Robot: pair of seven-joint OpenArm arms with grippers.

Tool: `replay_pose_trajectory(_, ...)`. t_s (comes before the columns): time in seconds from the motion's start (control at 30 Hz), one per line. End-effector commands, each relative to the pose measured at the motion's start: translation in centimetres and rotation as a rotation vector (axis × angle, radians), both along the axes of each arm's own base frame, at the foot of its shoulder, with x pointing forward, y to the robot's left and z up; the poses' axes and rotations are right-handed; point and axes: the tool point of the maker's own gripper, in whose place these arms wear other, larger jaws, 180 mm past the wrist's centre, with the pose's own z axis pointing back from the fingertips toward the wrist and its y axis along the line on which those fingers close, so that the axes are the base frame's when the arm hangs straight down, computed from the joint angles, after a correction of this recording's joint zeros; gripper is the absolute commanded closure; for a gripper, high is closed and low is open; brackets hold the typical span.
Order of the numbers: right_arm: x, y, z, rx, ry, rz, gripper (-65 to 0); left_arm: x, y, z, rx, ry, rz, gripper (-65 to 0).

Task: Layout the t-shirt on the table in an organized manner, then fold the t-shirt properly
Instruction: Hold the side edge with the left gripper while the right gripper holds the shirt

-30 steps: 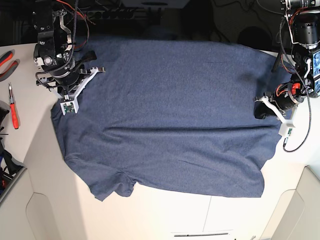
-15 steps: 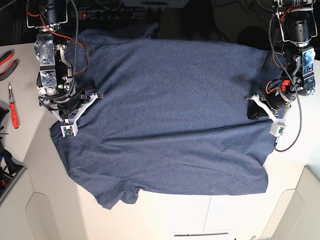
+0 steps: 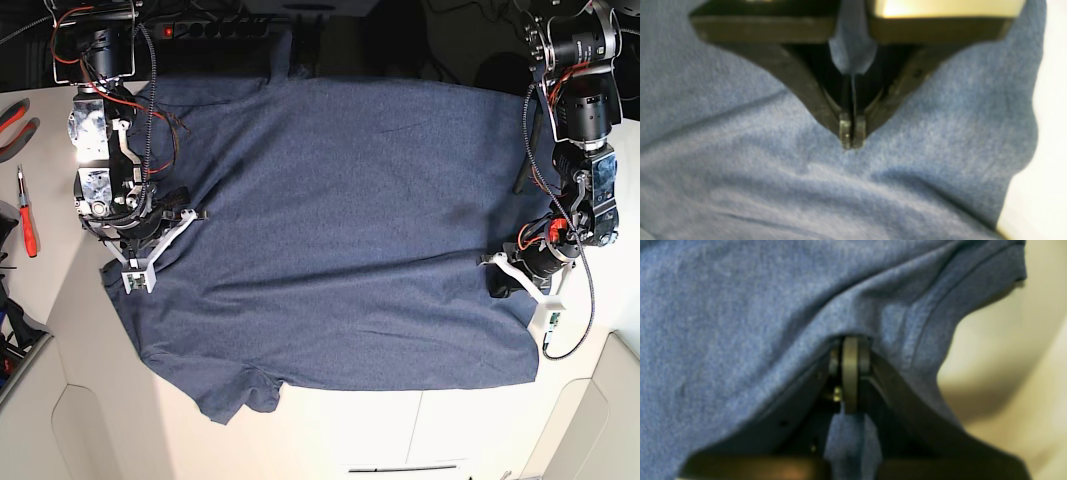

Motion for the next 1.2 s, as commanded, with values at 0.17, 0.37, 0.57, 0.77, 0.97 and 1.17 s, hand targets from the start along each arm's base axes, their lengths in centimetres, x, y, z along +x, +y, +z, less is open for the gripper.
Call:
replay_pose_trajectory(0.17,0.1,0.2,0.1,0.005,0.008,0.005,0.0,2.6,0.6,2.1,-0.047,-0.070,0.026,0.0)
replay_pose_trajectory(0.37,0.1,0.1,0.1,0.004,0.009,0.005,0.0,2.1,1.9,5.6,-0.188,-0.075,-0.018,0.0)
replay_pose_trajectory(0.57,0.1,0.2,0.1,0.005,0.009,0.005,0.0,-1.8,3.5,2.8,-0.134,0.167,-0.071,0.0)
replay_pose_trajectory(0.77,0.1,0.2,0.1,0.005,0.008,0.005,0.0,-4.9,3.7,-0.1,-0.125,0.220,-0.053,0.0)
replay_pose_trajectory(0.97,0.2,0.2,0.2,0.005,0.006,0.005,0.0,-4.1,3.9,-0.9,-0.004,0.139,-0.049,0.0)
replay_pose_trajectory(1.17,0.3,0.2,0.2,0.006,-0.001,0.005,0.0,-2.6,4.9,-0.3,0.070,0.082,-0.017,0.0)
